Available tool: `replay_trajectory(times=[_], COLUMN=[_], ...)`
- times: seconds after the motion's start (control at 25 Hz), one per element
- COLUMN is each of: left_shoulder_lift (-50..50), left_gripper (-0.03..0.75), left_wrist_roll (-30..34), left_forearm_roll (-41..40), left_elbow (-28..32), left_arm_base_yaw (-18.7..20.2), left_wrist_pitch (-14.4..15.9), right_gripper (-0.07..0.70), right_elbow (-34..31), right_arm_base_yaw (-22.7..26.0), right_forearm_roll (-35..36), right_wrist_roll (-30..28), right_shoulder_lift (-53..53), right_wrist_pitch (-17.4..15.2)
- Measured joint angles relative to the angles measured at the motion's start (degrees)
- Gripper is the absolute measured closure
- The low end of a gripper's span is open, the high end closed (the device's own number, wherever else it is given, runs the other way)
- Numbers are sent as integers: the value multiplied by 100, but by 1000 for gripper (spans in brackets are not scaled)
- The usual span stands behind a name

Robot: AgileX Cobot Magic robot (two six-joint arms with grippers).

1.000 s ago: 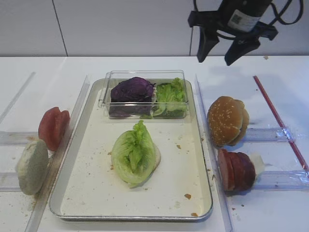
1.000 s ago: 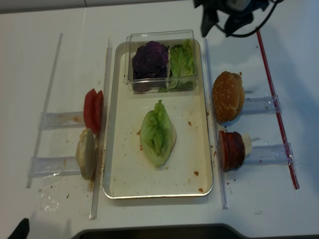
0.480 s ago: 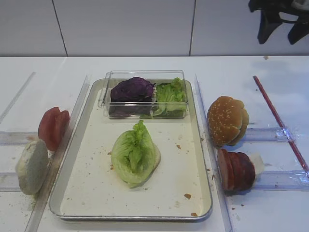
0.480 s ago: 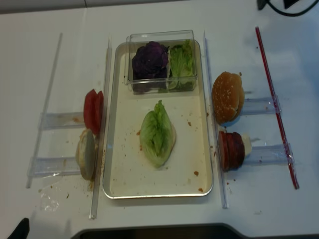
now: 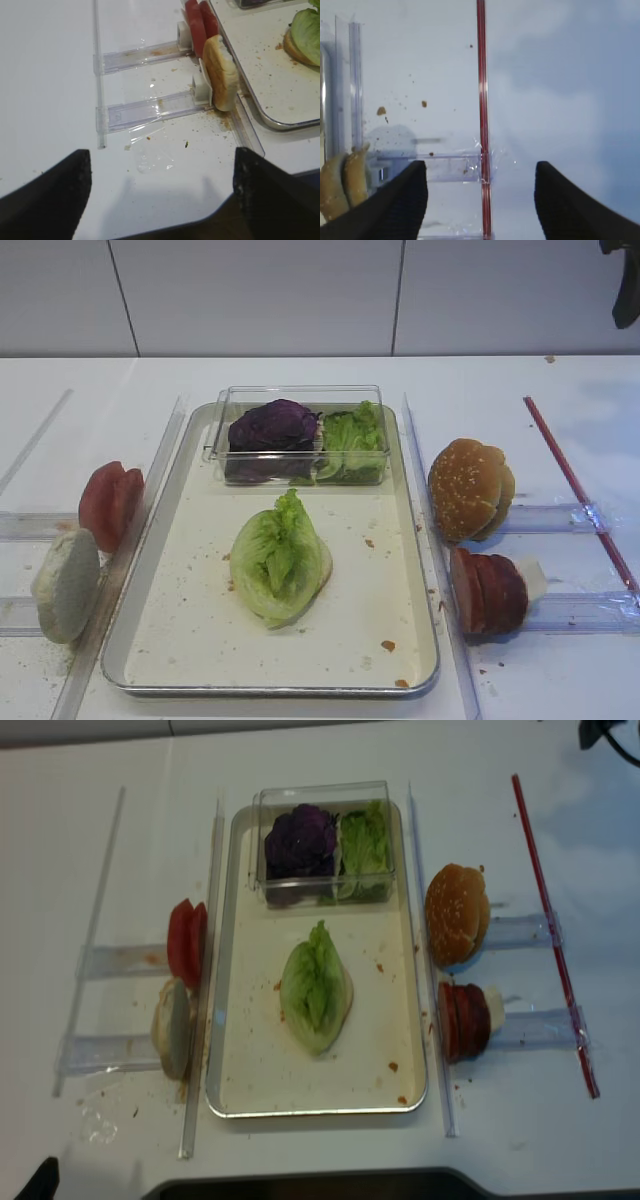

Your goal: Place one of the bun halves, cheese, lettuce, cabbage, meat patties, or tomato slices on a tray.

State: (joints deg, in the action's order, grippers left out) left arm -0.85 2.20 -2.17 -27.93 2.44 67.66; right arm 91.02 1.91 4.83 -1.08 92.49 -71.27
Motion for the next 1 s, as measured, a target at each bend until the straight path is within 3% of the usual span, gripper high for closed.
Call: replay_trajectory(times=[0.68, 1.0], left_shoulder_lift=[0, 0], left_gripper=[182, 182], left_wrist_roll=[0, 0], left_forearm_roll=[0, 0], left_elbow=[0, 0], left_arm_base_yaw=[0, 0], left_wrist_pitch=[0, 0], right_gripper=[163, 163], right_elbow=[-2327, -3090], right_arm_base_yaw=[0, 0], right_forearm_roll=[134, 257], right_wrist_roll=[-25, -25], right_shoulder_lift=[-3095, -4316], right_wrist_pitch=[-55, -102])
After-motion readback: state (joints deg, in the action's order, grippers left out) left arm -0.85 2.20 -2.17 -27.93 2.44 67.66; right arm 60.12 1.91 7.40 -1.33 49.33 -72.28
